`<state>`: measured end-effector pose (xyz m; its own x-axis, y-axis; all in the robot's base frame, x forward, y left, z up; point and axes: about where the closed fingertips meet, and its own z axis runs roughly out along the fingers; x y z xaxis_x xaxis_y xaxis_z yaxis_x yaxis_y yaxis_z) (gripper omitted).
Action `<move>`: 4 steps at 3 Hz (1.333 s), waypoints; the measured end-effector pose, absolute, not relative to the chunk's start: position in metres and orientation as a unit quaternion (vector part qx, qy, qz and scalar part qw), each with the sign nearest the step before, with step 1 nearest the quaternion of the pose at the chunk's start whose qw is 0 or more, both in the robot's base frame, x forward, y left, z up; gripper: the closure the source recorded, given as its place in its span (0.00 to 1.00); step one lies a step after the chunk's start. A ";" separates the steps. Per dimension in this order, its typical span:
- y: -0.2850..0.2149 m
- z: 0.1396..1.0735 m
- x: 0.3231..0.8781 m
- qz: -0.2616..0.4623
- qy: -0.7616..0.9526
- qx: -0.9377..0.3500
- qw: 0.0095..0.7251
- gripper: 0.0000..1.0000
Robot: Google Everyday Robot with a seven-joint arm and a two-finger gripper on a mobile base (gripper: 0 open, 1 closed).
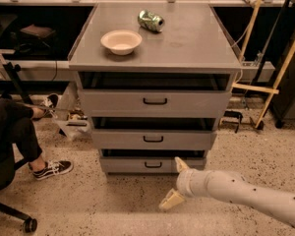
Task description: Open bottom drawer
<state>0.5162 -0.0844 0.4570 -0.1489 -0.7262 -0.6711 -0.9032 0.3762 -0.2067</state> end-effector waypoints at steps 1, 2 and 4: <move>-0.083 0.464 0.525 0.115 0.745 -0.540 0.374 0.00; -0.079 0.452 0.534 0.123 0.748 -0.535 0.373 0.00; -0.070 0.366 0.627 0.142 0.785 -0.447 0.406 0.00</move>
Offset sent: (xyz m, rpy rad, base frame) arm 0.0310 0.0082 -0.0189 0.0370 -0.0106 -0.0306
